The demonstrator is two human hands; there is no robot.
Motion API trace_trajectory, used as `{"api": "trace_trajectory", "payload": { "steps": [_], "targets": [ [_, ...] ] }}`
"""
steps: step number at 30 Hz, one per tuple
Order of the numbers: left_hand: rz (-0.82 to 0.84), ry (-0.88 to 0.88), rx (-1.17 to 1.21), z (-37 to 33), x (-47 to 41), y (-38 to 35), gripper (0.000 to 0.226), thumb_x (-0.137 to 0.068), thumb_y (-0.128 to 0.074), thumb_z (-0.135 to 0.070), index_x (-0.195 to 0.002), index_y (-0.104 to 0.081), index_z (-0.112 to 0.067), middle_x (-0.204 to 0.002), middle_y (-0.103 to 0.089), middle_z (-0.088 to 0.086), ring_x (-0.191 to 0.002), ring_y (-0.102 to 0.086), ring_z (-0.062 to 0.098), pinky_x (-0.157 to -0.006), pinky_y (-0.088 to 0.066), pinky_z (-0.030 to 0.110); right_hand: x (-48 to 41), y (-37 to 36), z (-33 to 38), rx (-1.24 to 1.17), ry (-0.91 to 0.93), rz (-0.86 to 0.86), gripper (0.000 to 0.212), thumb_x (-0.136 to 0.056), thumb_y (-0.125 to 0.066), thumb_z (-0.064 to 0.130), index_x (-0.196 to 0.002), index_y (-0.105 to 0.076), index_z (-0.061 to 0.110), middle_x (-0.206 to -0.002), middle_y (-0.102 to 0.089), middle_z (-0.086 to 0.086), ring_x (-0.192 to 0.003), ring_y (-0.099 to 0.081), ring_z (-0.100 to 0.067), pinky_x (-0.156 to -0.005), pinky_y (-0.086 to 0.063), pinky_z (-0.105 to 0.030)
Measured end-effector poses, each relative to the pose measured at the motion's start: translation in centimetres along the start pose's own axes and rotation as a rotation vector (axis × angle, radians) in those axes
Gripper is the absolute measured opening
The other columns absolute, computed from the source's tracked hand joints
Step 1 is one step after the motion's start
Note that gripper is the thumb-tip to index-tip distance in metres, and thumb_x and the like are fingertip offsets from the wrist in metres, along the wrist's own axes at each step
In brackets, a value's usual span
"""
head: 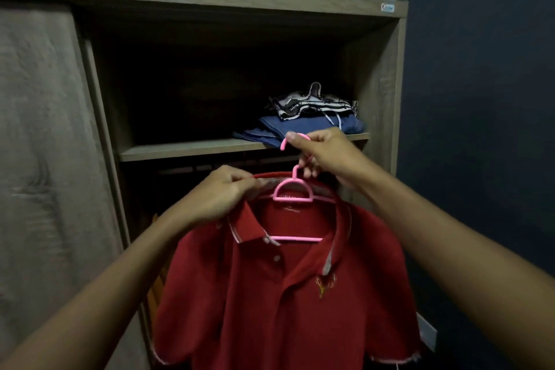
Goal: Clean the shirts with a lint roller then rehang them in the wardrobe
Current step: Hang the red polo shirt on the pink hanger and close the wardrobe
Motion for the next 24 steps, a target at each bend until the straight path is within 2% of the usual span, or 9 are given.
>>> {"api": "trace_trajectory", "payload": {
  "steps": [3, 6, 8, 10, 12, 14, 16, 19, 24],
  "targets": [
    [-0.044, -0.092, -0.235, -1.3, 0.3, 0.2, 0.059, -0.096, -0.055, -0.051, -0.052, -0.051, -0.012, -0.048, -0.053, 0.003, -0.043, -0.046, 0.012, -0.049, -0.038, 0.027, 0.3, -1.3, -0.7, 0.098, 0.048, 0.042, 0.030, -0.093, -0.066, 0.040, -0.079, -0.078, 0.016, -0.056, -0.062, -0.006, -0.039, -0.055, -0.014, -0.038, -0.039, -0.019],
    [-0.204, -0.200, -0.400, -0.9, 0.1, 0.8, 0.061, -0.087, -0.048, -0.071, -0.062, -0.059, -0.015, -0.058, -0.062, -0.001, -0.059, -0.060, 0.011, -0.062, -0.047, 0.033, 0.9, -1.9, -1.0, 0.067, 0.080, 0.020, 0.030, -0.093, -0.066, 0.041, -0.069, -0.076, 0.024, -0.057, -0.061, -0.008, -0.039, -0.054, -0.015, -0.037, -0.037, -0.020],
    [-0.126, -0.183, -0.510, 0.9, -0.3, -0.2, 0.065, -0.077, -0.036, -0.082, -0.081, -0.064, -0.023, -0.079, -0.065, -0.006, -0.078, -0.063, 0.013, -0.074, -0.051, 0.034, 1.2, -1.2, -0.3, 0.014, 0.114, -0.004, 0.030, -0.094, -0.064, 0.040, -0.085, -0.077, 0.015, -0.057, -0.060, -0.006, -0.039, -0.052, -0.014, -0.037, -0.035, -0.020],
    [0.014, -0.139, -0.557, 2.9, -0.5, -1.8, 0.068, -0.078, -0.033, -0.083, -0.098, -0.063, -0.026, -0.095, -0.065, -0.005, -0.091, -0.062, 0.014, -0.085, -0.051, 0.035, 1.6, -0.2, 0.4, -0.028, 0.148, -0.031, 0.032, -0.094, -0.064, 0.040, -0.087, -0.076, 0.011, -0.058, -0.060, -0.006, -0.041, -0.052, -0.015, -0.038, -0.036, -0.020],
    [0.034, -0.159, -0.484, 4.1, -0.5, -2.6, 0.050, -0.090, -0.044, -0.071, -0.092, -0.061, -0.024, -0.089, -0.066, -0.005, -0.085, -0.063, 0.012, -0.081, -0.051, 0.036, 2.0, 0.6, 0.8, -0.066, 0.178, -0.042, 0.033, -0.094, -0.064, 0.040, -0.073, -0.073, 0.016, -0.063, -0.061, -0.013, -0.043, -0.053, -0.017, -0.038, -0.037, -0.022],
    [-0.006, -0.205, -0.414, 4.3, -0.7, -3.0, 0.044, -0.096, -0.047, -0.058, -0.075, -0.055, -0.019, -0.070, -0.059, -0.005, -0.068, -0.057, 0.010, -0.068, -0.046, 0.035, 2.6, 1.5, 0.4, -0.065, 0.195, -0.016, 0.033, -0.096, -0.063, 0.038, -0.074, -0.070, 0.014, -0.073, -0.065, -0.019, -0.047, -0.055, -0.019, -0.039, -0.039, -0.023],
    [-0.003, -0.223, -0.401, 4.4, -0.7, -3.6, 0.050, -0.098, -0.045, -0.057, -0.067, -0.049, -0.018, -0.061, -0.051, -0.005, -0.059, -0.050, 0.009, -0.061, -0.039, 0.034, 3.4, 2.8, -0.5, 0.084, 0.233, -0.001, 0.025, -0.095, -0.063, 0.037, -0.088, -0.073, 0.014, -0.083, -0.070, -0.009, -0.059, -0.060, -0.015, -0.050, -0.045, -0.026],
    [-0.007, -0.215, -0.350, 4.9, -0.9, -4.1, 0.052, -0.099, -0.047, -0.053, -0.064, -0.048, -0.014, -0.058, -0.047, -0.005, -0.055, -0.046, 0.010, -0.059, -0.036, 0.033, 4.8, 5.4, -3.4, 0.509, 0.209, 0.120, 0.032, -0.086, -0.065, 0.054, -0.101, -0.075, 0.027, -0.094, -0.074, 0.012, -0.085, -0.067, -0.005, -0.076, -0.051, -0.027],
    [0.052, -0.157, -0.292, 5.8, -2.2, -5.6, 0.057, -0.097, -0.047, -0.053, -0.067, -0.054, -0.005, -0.061, -0.048, -0.003, -0.055, -0.043, 0.005, -0.059, -0.036, 0.031, 7.3, 7.5, -8.4, 0.571, -0.030, 0.348, 0.036, -0.091, -0.064, 0.047, -0.073, -0.070, 0.017, -0.063, -0.059, 0.013, -0.060, -0.052, -0.001, -0.060, -0.042, -0.020]
  ]
}}
Point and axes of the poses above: each hand's wrist, its own x-axis away from the middle knuckle, its own y-axis out of the back of the hand, z = x × y, the point moved 6 cm from there along -x, towards the middle knuckle
